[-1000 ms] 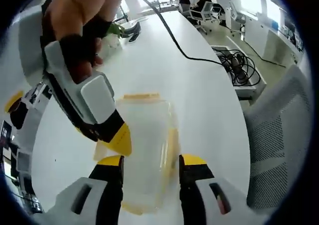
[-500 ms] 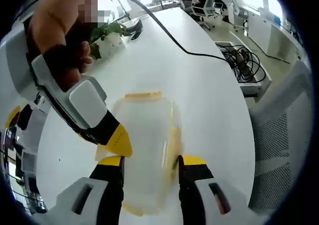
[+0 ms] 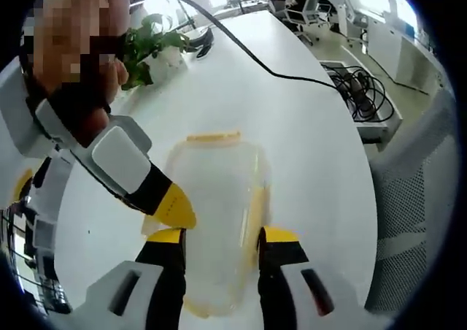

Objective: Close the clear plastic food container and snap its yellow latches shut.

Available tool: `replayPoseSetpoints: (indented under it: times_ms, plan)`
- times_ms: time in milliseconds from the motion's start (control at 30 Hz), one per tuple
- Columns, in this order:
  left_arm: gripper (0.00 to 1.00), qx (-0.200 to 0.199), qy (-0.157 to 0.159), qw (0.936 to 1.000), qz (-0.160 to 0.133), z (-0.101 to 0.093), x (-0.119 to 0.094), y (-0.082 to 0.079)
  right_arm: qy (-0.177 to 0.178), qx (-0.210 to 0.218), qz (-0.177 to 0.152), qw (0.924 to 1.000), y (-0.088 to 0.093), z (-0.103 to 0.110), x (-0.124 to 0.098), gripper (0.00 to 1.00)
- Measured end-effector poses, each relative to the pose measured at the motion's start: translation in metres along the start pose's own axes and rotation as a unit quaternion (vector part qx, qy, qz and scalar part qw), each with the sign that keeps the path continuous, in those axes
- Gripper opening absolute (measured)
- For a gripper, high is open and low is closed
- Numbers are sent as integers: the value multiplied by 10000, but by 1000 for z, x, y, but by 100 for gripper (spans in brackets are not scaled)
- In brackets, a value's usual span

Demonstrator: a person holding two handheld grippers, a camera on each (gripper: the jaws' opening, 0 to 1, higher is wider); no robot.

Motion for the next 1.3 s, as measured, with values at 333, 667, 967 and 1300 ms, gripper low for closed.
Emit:
replayPoseSetpoints:
  times_ms: [333,667,967,1300]
  plan:
    - [38,-28,7,10000,-18,-2,1,-1,100,-90,-22,9999,2,4,-1,36]
    - [39,-38,29,10000,-60,-2,0,-1,26,-133,-2,9999,1,3,0,37]
    - [40,-41,118,9999,-92,2,-2,-1,137,-112,-15,9998,0,5,-2,38]
    - [40,-152,247,9995,-122,4,-4,-2,346,-4,-18,9994,1,8,-5,38]
Point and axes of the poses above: the point that each gripper's makers call its tool centre point, and the gripper's own axes: x roughly forward along the fingers, z roughly to its left, y roughly out of its underside, the point moved 8 cm from there along -x, roughly backward along the fingers, and after that the axes turned 3 degrees about -x, right-handed, at the moved point
